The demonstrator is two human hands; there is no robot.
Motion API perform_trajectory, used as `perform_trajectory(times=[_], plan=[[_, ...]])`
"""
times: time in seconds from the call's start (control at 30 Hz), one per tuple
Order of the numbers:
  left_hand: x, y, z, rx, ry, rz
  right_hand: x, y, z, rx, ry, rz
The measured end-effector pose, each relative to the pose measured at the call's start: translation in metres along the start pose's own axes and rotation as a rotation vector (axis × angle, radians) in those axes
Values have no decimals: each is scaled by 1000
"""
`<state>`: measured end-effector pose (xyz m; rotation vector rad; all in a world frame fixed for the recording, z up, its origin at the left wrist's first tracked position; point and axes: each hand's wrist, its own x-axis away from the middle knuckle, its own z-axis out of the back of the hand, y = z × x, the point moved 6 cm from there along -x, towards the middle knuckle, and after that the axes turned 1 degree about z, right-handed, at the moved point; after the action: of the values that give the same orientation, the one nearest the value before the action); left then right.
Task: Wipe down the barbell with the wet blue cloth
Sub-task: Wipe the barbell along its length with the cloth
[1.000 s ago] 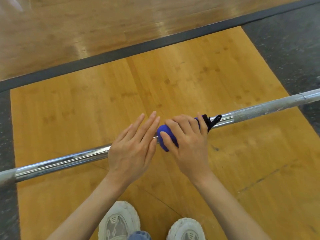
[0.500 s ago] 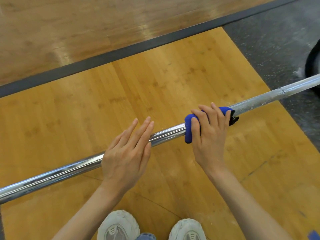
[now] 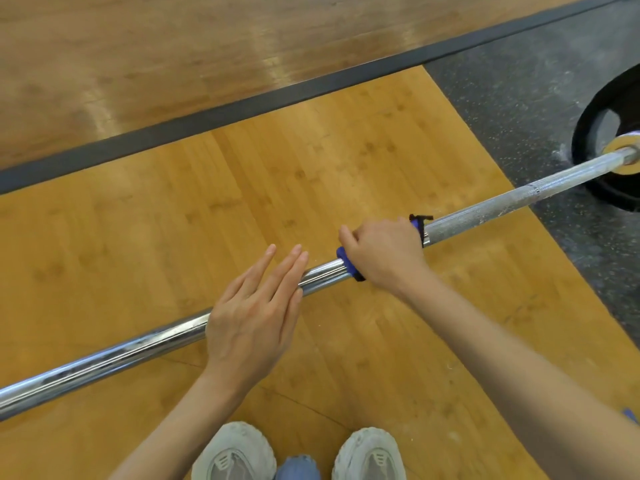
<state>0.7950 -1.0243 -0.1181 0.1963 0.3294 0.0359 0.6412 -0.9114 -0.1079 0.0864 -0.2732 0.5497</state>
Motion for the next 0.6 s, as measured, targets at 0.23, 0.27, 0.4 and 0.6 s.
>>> perform_trajectory(times=[0.23, 0.27, 0.4, 0.6], plan=[[0, 0, 0, -31, -17, -12, 27, 14, -6, -112, 356, 93], [0, 0, 0, -36, -19, -13, 22, 16, -5, -83, 339, 59], [-1, 1, -1, -63, -3, 22, 34, -19, -11, -106, 460, 245], [-3, 1, 0, -121, -17, 92, 52, 41, -31, -281, 675, 266]])
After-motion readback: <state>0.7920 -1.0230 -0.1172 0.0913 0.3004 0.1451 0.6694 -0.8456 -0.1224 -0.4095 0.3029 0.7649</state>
